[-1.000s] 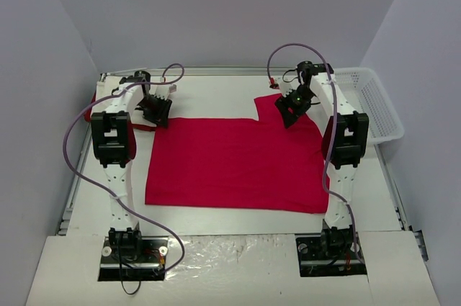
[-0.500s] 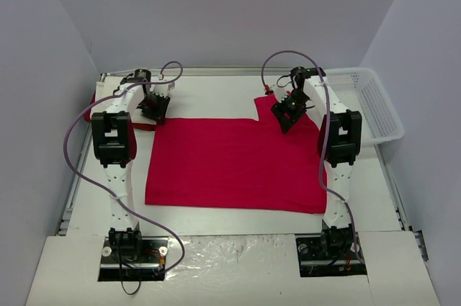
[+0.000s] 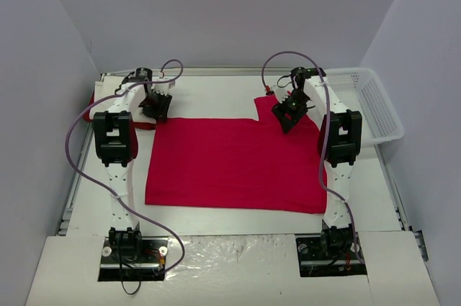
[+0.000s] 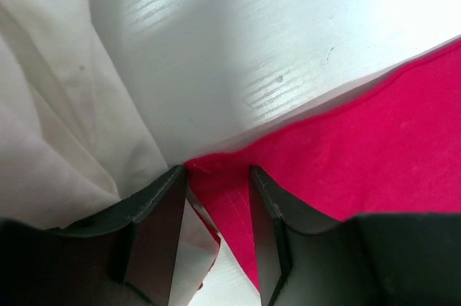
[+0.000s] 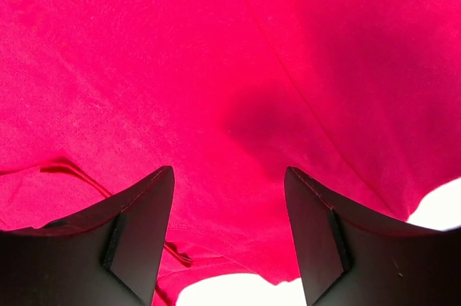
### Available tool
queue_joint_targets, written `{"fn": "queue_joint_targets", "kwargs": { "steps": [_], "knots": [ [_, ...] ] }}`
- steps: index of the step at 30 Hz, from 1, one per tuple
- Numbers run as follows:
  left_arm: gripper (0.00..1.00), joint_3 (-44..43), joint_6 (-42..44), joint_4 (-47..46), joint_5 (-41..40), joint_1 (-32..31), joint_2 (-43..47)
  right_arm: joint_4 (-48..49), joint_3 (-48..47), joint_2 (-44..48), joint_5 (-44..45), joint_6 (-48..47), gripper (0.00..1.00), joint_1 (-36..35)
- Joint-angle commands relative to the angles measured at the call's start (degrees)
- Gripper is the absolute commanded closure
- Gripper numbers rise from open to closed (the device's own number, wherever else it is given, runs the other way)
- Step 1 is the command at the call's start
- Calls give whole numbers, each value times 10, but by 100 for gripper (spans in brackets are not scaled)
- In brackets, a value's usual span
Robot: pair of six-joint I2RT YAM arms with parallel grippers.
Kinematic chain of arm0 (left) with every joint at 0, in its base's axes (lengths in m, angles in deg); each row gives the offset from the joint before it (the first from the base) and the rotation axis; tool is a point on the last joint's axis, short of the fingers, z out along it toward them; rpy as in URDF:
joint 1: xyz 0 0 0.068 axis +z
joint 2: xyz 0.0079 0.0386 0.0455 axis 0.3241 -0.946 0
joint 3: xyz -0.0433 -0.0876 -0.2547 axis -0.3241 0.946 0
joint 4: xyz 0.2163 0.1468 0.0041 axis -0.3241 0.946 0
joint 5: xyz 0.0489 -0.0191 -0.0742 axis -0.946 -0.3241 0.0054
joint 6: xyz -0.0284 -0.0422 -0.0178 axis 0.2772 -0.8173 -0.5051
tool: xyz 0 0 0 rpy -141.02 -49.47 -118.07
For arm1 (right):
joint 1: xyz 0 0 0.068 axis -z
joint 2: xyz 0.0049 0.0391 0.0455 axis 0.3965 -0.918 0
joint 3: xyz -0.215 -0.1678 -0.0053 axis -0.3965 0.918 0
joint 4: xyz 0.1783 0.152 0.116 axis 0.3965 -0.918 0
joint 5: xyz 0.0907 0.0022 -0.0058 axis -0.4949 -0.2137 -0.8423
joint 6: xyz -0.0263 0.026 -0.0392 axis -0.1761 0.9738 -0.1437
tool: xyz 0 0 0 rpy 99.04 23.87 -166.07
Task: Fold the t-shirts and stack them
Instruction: Grap the side of the flattened tshirt furthest away from the robot with both arms
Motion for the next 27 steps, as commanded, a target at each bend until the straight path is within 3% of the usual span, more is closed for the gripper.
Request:
{"fn": "queue_joint_targets", "kwargs": {
  "steps": [1, 7, 8, 9, 12, 21, 27],
  "knots": [
    [61, -23, 0, 9, -10, -14, -5, -18, 3, 0, 9, -5, 41, -4],
    [67, -25, 9, 25, -35, -22, -21, -18, 1, 3, 14, -4, 40, -3],
    [72, -24, 9, 25, -37, -21, -22, -18, 0, 4, 15, -4, 40, -3],
    [85, -23, 11, 25, -37, -20, -24, -18, 0, 5, 15, -4, 40, -2],
    [97, -19, 20, 28, -39, -20, -22, -16, -3, 3, 16, -3, 40, -2],
    [98, 11, 11, 15, -31, -21, 10, 59, -91, -24, -41, 79, 41, 14],
    [98, 38, 2, 3, -4, -23, 56, 148, -200, -83, 37, 204, 38, 14]
  ]
}}
